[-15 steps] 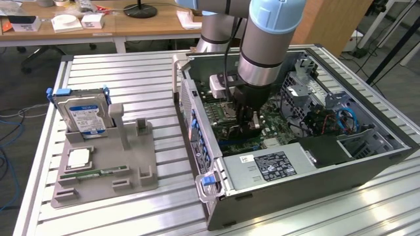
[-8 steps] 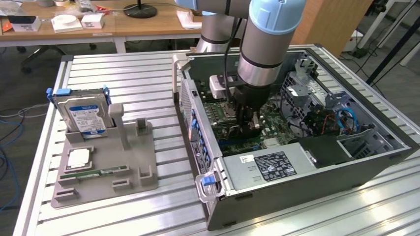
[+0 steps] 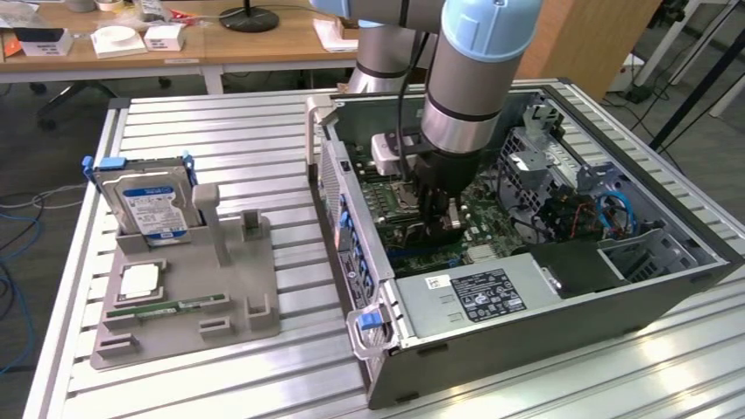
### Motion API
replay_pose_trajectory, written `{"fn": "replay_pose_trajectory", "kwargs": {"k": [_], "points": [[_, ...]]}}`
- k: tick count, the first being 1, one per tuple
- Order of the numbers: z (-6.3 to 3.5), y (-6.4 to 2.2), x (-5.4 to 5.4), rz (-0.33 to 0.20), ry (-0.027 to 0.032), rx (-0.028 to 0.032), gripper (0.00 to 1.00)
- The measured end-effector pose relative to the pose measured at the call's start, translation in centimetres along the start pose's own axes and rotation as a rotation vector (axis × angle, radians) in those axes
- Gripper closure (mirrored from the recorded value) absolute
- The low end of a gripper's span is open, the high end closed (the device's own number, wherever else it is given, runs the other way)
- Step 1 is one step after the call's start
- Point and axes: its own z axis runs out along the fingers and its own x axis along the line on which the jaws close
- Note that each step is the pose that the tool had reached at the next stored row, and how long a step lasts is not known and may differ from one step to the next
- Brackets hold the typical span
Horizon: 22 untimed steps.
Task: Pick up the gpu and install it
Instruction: 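Insert the gpu into the slot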
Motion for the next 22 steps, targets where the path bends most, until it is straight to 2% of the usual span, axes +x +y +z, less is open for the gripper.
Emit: {"fn": "replay_pose_trajectory", "kwargs": {"k": [8, 9, 11, 12, 17, 18, 22], "points": [[0.12, 0.34, 0.02, -0.001, -0.0005, 0.0043, 0.74], [0.14, 0.42, 0.03, -0.001, -0.0002, 0.0056, 0.74], [0.22, 0.58, 0.06, 0.000, 0.0015, 0.0120, 0.74], [0.26, 0.61, 0.07, -0.001, 0.0017, 0.0129, 0.74], [0.46, 0.61, 0.08, -0.001, 0.0013, 0.0132, 0.74], [0.47, 0.62, 0.07, -0.001, 0.0002, 0.0116, 0.74], [0.55, 0.63, 0.08, -0.001, 0.0009, 0.0129, 0.74]]}}
